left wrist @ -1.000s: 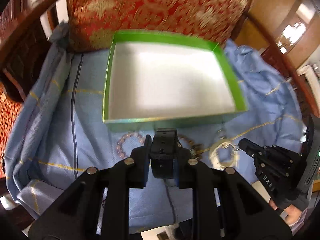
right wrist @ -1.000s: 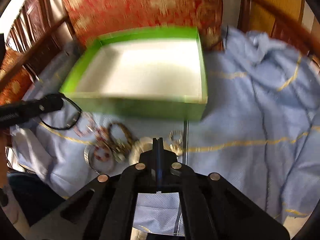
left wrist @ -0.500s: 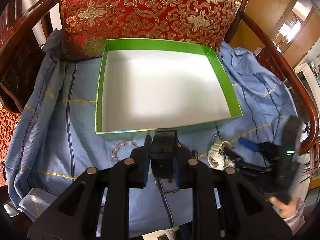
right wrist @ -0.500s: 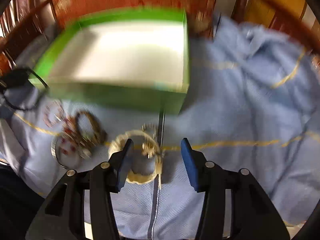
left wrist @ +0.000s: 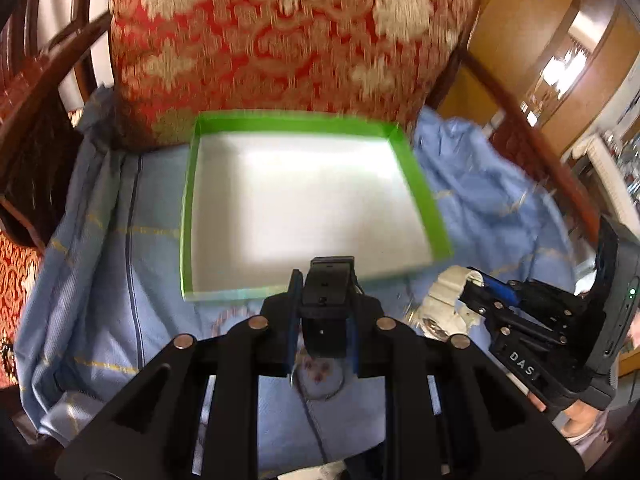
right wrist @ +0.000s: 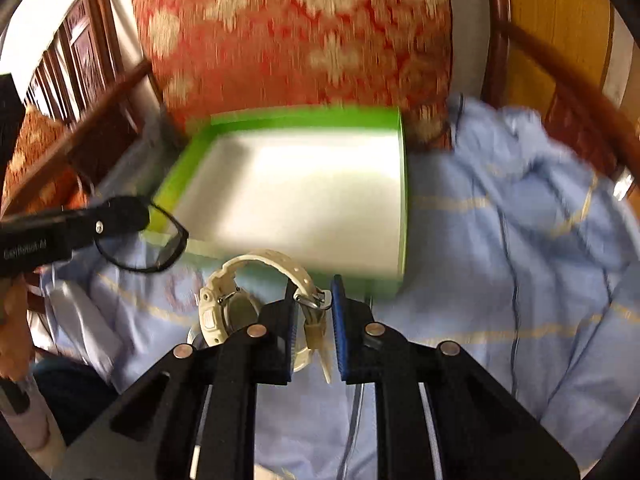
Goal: Organize jewelry
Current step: 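Carry both watches into the green box and open both tools to release them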
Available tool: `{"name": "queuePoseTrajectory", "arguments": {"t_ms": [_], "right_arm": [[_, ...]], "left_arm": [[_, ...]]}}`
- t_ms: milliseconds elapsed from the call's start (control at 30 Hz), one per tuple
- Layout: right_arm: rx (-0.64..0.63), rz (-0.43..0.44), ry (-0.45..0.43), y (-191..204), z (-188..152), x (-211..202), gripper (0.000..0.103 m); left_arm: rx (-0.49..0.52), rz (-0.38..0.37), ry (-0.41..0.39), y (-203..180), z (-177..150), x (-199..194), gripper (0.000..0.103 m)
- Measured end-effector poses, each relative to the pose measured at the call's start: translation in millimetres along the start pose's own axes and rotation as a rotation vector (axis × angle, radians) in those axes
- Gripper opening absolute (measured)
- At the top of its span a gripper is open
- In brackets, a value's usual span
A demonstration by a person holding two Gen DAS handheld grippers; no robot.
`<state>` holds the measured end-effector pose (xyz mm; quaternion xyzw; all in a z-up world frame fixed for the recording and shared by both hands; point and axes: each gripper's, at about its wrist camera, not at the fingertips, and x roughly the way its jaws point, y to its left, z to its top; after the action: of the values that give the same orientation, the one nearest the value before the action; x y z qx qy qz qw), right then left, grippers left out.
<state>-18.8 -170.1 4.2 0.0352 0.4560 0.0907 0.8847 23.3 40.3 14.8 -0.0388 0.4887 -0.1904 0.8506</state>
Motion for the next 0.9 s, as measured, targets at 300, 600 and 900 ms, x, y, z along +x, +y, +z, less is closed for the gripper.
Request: {"name": "queuePoseTrajectory", "arguments": {"t_ms": [300,600,900], "right_arm": [[0.008,-0.083,0.046,6.2,51.5,80.6,0.018],[0.016,0.044,0.008,13.2,19.6,41.7,0.047],[-0.037,0.061,0.2,21.3,-53.3,73.7,0.047]], "left_arm": [[-0.018,0.073,0.051,23.1,43.4,58.9,0.019],[-0.026,0.065,-0.006,20.5,30.6,29.7,0.048],[-0.043,0.144,0.218,30.1,-34.1,54.4,0.048]]}}
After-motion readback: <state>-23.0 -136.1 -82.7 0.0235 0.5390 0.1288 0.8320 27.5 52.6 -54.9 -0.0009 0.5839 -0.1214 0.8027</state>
